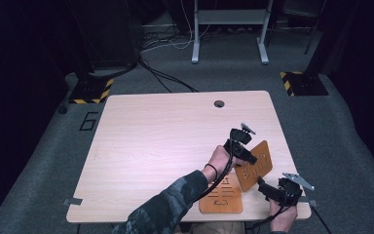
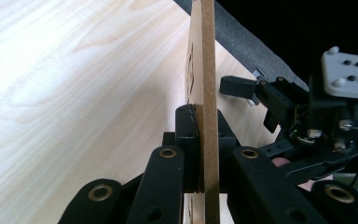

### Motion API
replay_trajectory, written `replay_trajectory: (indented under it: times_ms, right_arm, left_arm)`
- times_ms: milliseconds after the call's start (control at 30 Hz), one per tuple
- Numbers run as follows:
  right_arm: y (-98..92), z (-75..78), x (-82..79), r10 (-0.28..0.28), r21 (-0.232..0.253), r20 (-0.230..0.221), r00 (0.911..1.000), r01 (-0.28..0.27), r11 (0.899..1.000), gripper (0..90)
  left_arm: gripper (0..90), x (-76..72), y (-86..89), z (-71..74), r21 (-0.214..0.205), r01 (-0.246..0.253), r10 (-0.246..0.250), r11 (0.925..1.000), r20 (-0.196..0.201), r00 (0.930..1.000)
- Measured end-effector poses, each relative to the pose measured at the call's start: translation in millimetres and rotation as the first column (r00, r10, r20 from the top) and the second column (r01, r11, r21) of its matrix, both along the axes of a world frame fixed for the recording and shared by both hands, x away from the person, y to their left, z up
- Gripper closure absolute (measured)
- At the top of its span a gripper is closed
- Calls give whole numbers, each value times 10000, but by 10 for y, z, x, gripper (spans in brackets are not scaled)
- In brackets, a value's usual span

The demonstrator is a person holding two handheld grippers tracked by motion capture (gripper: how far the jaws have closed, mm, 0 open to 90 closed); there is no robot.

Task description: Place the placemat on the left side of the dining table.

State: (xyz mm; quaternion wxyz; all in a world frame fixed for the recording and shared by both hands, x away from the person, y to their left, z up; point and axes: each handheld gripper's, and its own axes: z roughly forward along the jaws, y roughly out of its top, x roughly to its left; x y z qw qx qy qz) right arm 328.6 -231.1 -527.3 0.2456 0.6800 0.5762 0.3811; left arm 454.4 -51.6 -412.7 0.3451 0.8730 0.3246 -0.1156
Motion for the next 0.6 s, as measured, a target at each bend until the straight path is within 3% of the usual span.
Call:
replay_trajectory:
  times_ms: [133, 167, 333, 367, 400, 500, 600]
  right_arm:
    - [73, -2, 43, 145, -762, -395, 9991, -174, 9969, 0]
    - [113, -4, 78, 194, -957, -762, 9969, -267, 9951, 0]
    - [141, -8, 112, 577, -1222, -1015, 9932, -700, 9900, 0]
    - [164, -13, 125, 697, -1551, -1108, 9914, -865, 9841, 0]
    - [164, -13, 125, 697, -1551, -1108, 9914, -865, 9841, 0]
    - [224, -23, 178, 1027, -2225, -1379, 9851, -1319, 9660, 0]
    - [213, -22, 219, 1334, -2197, -1377, 9815, -1616, 9621, 0]
  left_arm:
    - [862, 22, 68, 42, 25, -138, 138, 9999, 99, 9999]
    - [862, 30, 108, 64, -7, -208, 208, 9998, 114, 9997]
    - [861, 46, 192, 115, 6, -336, 336, 9994, 222, 9992]
    - [862, 69, 254, 141, 81, -369, 366, 9993, 325, 9988]
    - [861, 69, 254, 141, 81, -369, 366, 9993, 325, 9988]
    - [861, 98, 363, 178, 14, -670, 669, 9978, 365, 9971]
    - [862, 134, 482, 212, 74, -799, 795, 9968, 434, 9959]
